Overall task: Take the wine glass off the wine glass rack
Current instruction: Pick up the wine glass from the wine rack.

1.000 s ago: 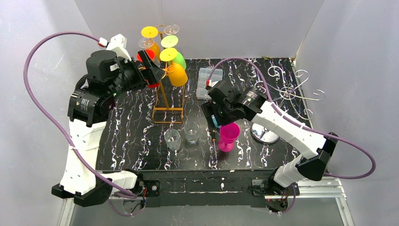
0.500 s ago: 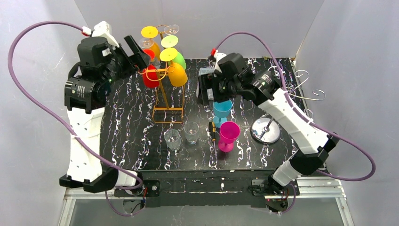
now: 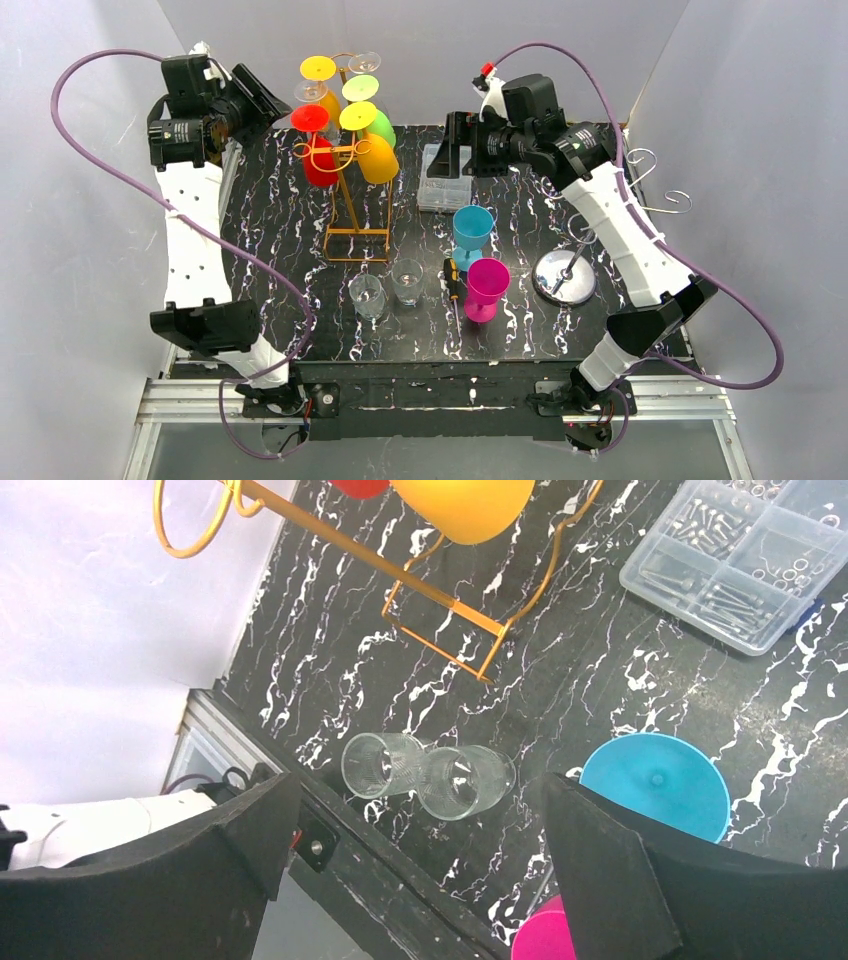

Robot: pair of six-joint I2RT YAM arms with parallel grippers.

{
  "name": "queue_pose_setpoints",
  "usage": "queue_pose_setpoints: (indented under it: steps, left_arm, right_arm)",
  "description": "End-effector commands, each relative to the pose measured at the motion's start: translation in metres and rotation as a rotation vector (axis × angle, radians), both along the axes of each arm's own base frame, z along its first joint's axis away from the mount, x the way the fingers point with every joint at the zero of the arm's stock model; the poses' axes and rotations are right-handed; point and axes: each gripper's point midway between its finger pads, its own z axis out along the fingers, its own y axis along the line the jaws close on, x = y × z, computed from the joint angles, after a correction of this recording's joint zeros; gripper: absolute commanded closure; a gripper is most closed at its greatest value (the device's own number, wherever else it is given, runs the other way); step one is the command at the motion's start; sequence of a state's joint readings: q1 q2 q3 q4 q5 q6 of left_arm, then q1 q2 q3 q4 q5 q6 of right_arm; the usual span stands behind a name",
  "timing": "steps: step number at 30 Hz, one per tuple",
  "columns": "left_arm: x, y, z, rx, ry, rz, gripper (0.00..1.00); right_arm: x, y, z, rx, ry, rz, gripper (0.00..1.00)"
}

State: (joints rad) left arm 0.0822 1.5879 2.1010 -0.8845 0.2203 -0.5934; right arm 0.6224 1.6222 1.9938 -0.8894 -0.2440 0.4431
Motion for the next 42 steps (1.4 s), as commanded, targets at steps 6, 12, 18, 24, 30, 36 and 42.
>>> queue_pose_setpoints:
  steps: [6,12,18,24,30,36,42]
  left_arm:
    - [0.025,0.0,-0.009,-0.131,-0.017,-0.045,0.52]
    - [0.038,-0.004,-0.026,-0.185,0.011,-0.069,0.56]
    - [0.047,-0.006,-0.037,-0.219,0.028,-0.077,0.59]
    - [0.053,-0.008,-0.042,-0.246,0.032,-0.083,0.65]
    - [0.055,-0.009,-0.046,-0.275,0.044,-0.079,0.74]
    - [0.053,-0.008,-0.046,-0.298,0.04,-0.074,0.81]
    - [0.052,-0.006,-0.039,-0.321,0.015,-0.067,0.89]
  right_arm:
    - [0.005,-0.004,0.033,0.111,-0.06,0.024,0.01]
    - [0.006,-0.006,0.031,0.127,-0.055,0.019,0.01]
    - [0.008,-0.009,0.029,0.126,-0.049,0.01,0.02]
    - [0.009,-0.01,0.03,0.132,-0.048,0.004,0.02]
    - [0.009,-0.011,0.031,0.138,-0.045,0.0,0.02]
    - [0.009,-0.012,0.033,0.145,-0.045,-0.004,0.02]
    - [0.008,-0.012,0.033,0.15,-0.041,-0.003,0.02]
